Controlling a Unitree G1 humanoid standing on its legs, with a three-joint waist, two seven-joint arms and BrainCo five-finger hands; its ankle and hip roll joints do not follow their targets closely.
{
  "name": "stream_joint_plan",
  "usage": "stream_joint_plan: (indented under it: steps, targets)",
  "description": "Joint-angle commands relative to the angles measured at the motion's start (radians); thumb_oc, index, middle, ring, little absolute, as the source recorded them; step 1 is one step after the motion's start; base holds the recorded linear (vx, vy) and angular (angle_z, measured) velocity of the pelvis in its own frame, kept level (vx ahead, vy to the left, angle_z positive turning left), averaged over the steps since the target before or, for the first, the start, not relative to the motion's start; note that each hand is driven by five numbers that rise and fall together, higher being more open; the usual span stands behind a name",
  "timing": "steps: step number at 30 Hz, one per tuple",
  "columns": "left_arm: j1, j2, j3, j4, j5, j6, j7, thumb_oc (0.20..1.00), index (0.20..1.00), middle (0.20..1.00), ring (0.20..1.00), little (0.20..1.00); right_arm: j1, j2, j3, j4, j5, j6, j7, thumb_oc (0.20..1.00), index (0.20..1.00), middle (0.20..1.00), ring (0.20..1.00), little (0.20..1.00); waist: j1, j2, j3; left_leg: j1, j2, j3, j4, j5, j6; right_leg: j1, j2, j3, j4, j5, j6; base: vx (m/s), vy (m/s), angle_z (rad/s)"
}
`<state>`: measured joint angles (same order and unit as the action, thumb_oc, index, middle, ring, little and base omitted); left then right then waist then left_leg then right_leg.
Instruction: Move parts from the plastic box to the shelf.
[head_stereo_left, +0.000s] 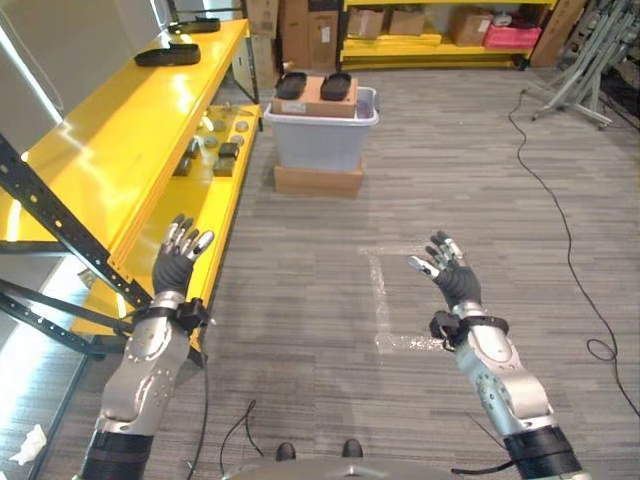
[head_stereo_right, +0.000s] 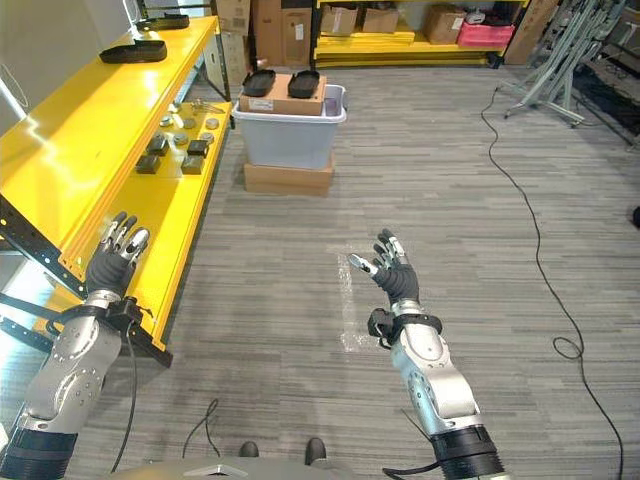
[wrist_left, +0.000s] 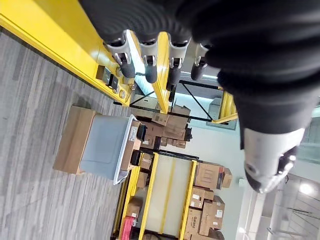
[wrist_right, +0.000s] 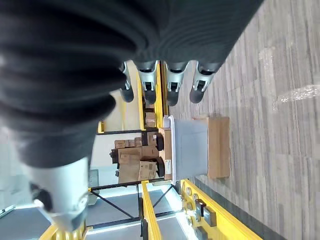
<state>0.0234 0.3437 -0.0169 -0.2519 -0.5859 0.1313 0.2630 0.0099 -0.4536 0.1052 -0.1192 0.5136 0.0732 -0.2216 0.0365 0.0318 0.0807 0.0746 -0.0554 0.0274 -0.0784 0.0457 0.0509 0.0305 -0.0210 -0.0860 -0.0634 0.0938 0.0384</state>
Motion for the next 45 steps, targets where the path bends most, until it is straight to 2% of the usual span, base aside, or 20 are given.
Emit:
stream_joint_plan:
  steps: [1, 4, 5, 8, 10, 16, 19, 25, 28, 30, 31, 32, 34, 36, 37, 40, 41, 43, 44, 45]
  targets:
    - [-0.062, 0.067, -0.011, 0.033, 0.019, -0.06, 0.037, 1.0, 1.0, 1.0, 1.0, 1.0, -0.071, 0.02, 0.017, 0.024, 0.034, -0.042, -0.004, 1.0, 1.0, 1.0, 1.0, 1.0, 0.006, -0.011, -0.004, -0.035, -0.074, -0.079, 0.016, -0.002, 0.057, -0.05, -0.057, -0.03, 0.199, -0.033, 0.061, 0.01, 0.182, -0.07]
    - [-0.078, 0.059, -0.015, 0.044, -0.01, -0.053, 0.052, 1.0, 1.0, 1.0, 1.0, 1.0, -0.073, 0.033, 0.029, 0.026, 0.032, -0.047, -0.009, 1.0, 1.0, 1.0, 1.0, 1.0, 0.0, 0.0, 0.016, -0.048, -0.085, -0.079, 0.047, -0.011, 0.074, -0.108, -0.084, -0.023, 0.337, -0.012, 0.061, 0.03, 0.181, -0.07]
    - [-0.087, 0.051, -0.015, 0.057, -0.013, -0.046, 0.061, 1.0, 1.0, 1.0, 1.0, 1.0, -0.066, 0.043, 0.038, 0.026, 0.017, -0.048, -0.006, 1.0, 1.0, 1.0, 1.0, 1.0, -0.003, 0.013, 0.033, -0.051, -0.09, -0.072, 0.069, -0.025, 0.084, -0.171, -0.11, -0.025, 0.475, 0.032, 0.055, 0.06, 0.207, -0.22]
    - [-0.077, 0.039, -0.009, 0.068, 0.001, -0.053, 0.059, 1.0, 1.0, 1.0, 1.0, 1.0, -0.055, 0.045, 0.04, 0.014, 0.023, -0.035, 0.004, 1.0, 1.0, 1.0, 1.0, 1.0, -0.004, 0.027, 0.051, -0.039, -0.094, -0.057, 0.085, -0.05, 0.09, -0.25, -0.13, -0.039, 0.601, 0.073, 0.054, 0.09, 0.174, -0.28]
    - [-0.073, 0.034, -0.005, 0.071, 0.003, -0.058, 0.053, 1.0, 1.0, 1.0, 1.0, 1.0, -0.056, 0.043, 0.039, 0.011, 0.03, -0.03, 0.008, 1.0, 1.0, 1.0, 1.0, 1.0, -0.005, 0.025, 0.055, -0.037, -0.098, -0.045, 0.094, -0.063, 0.09, -0.271, -0.127, -0.048, 0.588, 0.079, 0.058, 0.14, 0.049, -0.18]
    - [-0.043, 0.035, -0.02, 0.043, 0.028, -0.063, 0.046, 1.0, 1.0, 1.0, 1.0, 1.0, -0.04, 0.016, -0.01, 0.007, 0.09, -0.012, 0.062, 1.0, 1.0, 1.0, 1.0, 1.0, -0.044, -0.031, 0.057, 0.025, -0.156, -0.106, 0.107, -0.134, 0.07, -0.272, -0.034, -0.05, 0.055, 0.109, 0.082, 0.28, -0.096, -0.07]
    - [-0.024, 0.025, -0.031, 0.056, 0.037, -0.084, 0.034, 1.0, 1.0, 1.0, 1.0, 1.0, -0.002, 0.017, -0.04, 0.0, 0.09, -0.01, 0.094, 1.0, 1.0, 1.0, 1.0, 1.0, -0.059, -0.037, 0.058, 0.054, -0.152, -0.112, 0.12, -0.164, 0.065, -0.313, -0.029, -0.054, -0.024, 0.126, 0.088, 0.31, -0.1, 0.27]
    - [0.053, 0.023, -0.036, 0.05, 0.032, -0.138, -0.026, 1.0, 1.0, 1.0, 1.0, 1.0, 0.082, 0.019, -0.072, -0.034, 0.069, -0.011, 0.135, 1.0, 1.0, 1.0, 1.0, 1.0, -0.073, -0.058, 0.049, 0.105, -0.137, -0.113, 0.169, -0.232, 0.054, -0.3, -0.044, -0.061, -0.024, 0.143, 0.09, 0.48, -0.194, 0.2]
    - [0.071, 0.02, -0.041, 0.062, -0.068, -0.152, -0.021, 1.0, 1.0, 1.0, 1.0, 1.0, 0.089, -0.002, -0.075, -0.024, 0.073, -0.004, 0.12, 1.0, 1.0, 1.0, 1.0, 1.0, -0.094, -0.051, 0.022, 0.156, -0.084, -0.136, 0.205, -0.195, 0.022, -0.256, -0.004, -0.026, 0.017, 0.126, 0.061, 0.6, -0.301, 0.58]
    - [0.057, 0.015, -0.047, 0.063, -0.15, -0.148, 0.015, 1.0, 1.0, 1.0, 1.0, 1.0, 0.075, -0.027, -0.074, -0.016, 0.076, 0.018, 0.14, 1.0, 1.0, 1.0, 1.0, 1.0, -0.104, -0.035, 0.005, 0.183, -0.018, -0.088, 0.301, -0.051, -0.041, -0.225, 0.025, -0.073, 0.072, 0.082, 0.032, 0.52, -0.298, 0.85]
    - [0.057, 0.015, -0.047, 0.063, -0.15, -0.148, 0.015, 1.0, 1.0, 1.0, 1.0, 1.0, 0.074, -0.027, -0.074, -0.016, 0.076, 0.018, 0.14, 1.0, 1.0, 1.0, 1.0, 1.0, -0.104, -0.035, 0.005, 0.184, -0.018, -0.088, 0.301, -0.052, -0.041, -0.225, 0.025, -0.074, 0.073, 0.082, 0.032, 0.41, -0.321, 0.22]
    - [0.038, 0.009, -0.053, 0.065, -0.183, -0.141, 0.044, 1.0, 1.0, 1.0, 1.0, 1.0, 0.064, -0.047, -0.069, -0.011, 0.062, 0.021, 0.143, 1.0, 1.0, 1.0, 1.0, 1.0, -0.104, -0.049, 0.005, 0.101, 0.004, -0.031, 0.547, 0.09, -0.088, -0.151, 0.039, -0.083, 0.044, 0.052, -0.004, 0.31, -0.304, 0.18]
    - [0.02, -0.003, -0.057, 0.068, -0.186, -0.127, 0.059, 1.0, 1.0, 1.0, 1.0, 1.0, 0.054, -0.063, -0.067, 0.001, 0.06, 0.022, 0.132, 1.0, 1.0, 1.0, 1.0, 1.0, -0.089, -0.07, 0.019, -0.039, 0.007, 0.005, 0.783, 0.128, -0.102, -0.101, 0.033, -0.096, 0.028, 0.032, -0.031, 0.32, -0.33, 0.21]
    - [0.009, -0.012, -0.06, 0.084, -0.197, -0.121, 0.057, 1.0, 1.0, 1.0, 1.0, 1.0, 0.049, -0.074, -0.073, 0.031, 0.073, 0.005, 0.128, 1.0, 1.0, 1.0, 1.0, 1.0, -0.068, -0.084, 0.052, -0.257, 0.013, 0.007, 1.0, 0.111, -0.085, -0.046, 0.03, -0.105, 0.028, 0.019, -0.053, 0.24, -0.266, 0.08]
    - [0.005, -0.013, -0.055, 0.1, -0.201, -0.132, 0.056, 1.0, 1.0, 1.0, 1.0, 1.0, 0.044, -0.08, -0.078, 0.042, 0.08, 0.006, 0.128, 1.0, 1.0, 1.0, 1.0, 1.0, -0.059, -0.088, 0.071, -0.336, 0.018, 0.018, 1.008, 0.087, -0.07, -0.013, 0.032, -0.101, 0.022, 0.016, -0.055, 0.33, -0.234, -0.55]
    - [0.016, -0.011, -0.031, 0.117, -0.209, -0.155, 0.046, 1.0, 1.0, 1.0, 1.0, 1.0, 0.021, -0.069, -0.062, 0.055, 0.061, 0.025, 0.123, 1.0, 1.0, 1.0, 1.0, 1.0, -0.028, -0.091, 0.096, -0.367, 0.011, 0.065, 0.796, 0.055, -0.046, 0.039, 0.031, -0.076, 0.023, -0.005, -0.047, 0.42, -0.015, -0.47]
    - [0.037, -0.006, -0.014, 0.113, -0.218, -0.165, 0.04, 1.0, 1.0, 1.0, 1.0, 1.0, 0.0, -0.067, -0.036, 0.057, 0.038, 0.045, 0.111, 1.0, 1.0, 1.0, 1.0, 1.0, -0.003, -0.08, 0.088, -0.359, -0.027, 0.047, 0.475, 0.076, -0.042, 0.05, 0.046, -0.031, 0.028, -0.023, -0.032, 0.51, 0.185, -0.63]
    - [0.049, -0.006, -0.006, 0.102, -0.211, -0.165, 0.041, 1.0, 1.0, 1.0, 1.0, 1.0, 0.001, -0.074, -0.032, 0.054, 0.039, 0.052, 0.112, 1.0, 1.0, 1.0, 1.0, 1.0, 0.01, -0.07, 0.079, -0.345, -0.039, 0.014, 0.308, 0.097, -0.044, 0.057, 0.054, -0.011, 0.034, -0.033, -0.024, 0.49, 0.187, -0.93]
    - [0.064, -0.005, 0.004, 0.087, -0.203, -0.164, 0.041, 1.0, 1.0, 1.0, 1.0, 1.0, 0.007, -0.085, -0.035, 0.052, 0.048, 0.057, 0.117, 1.0, 1.0, 1.0, 1.0, 1.0, 0.025, -0.051, 0.07, -0.351, -0.029, -0.015, 0.11, 0.151, -0.055, 0.071, 0.071, 0.004, 0.053, -0.052, -0.023, 0.52, 0.163, -0.69]
    - [0.074, -0.003, 0.009, 0.082, -0.196, -0.165, 0.038, 1.0, 1.0, 1.0, 1.0, 1.0, 0.012, -0.091, -0.037, 0.056, 0.055, 0.055, 0.126, 1.0, 1.0, 1.0, 1.0, 1.0, 0.034, -0.046, 0.072, -0.351, -0.028, -0.023, 0.032, 0.17, -0.06, 0.09, 0.073, 0.01, 0.067, -0.067, -0.021, 0.64, 0.2, -0.42]
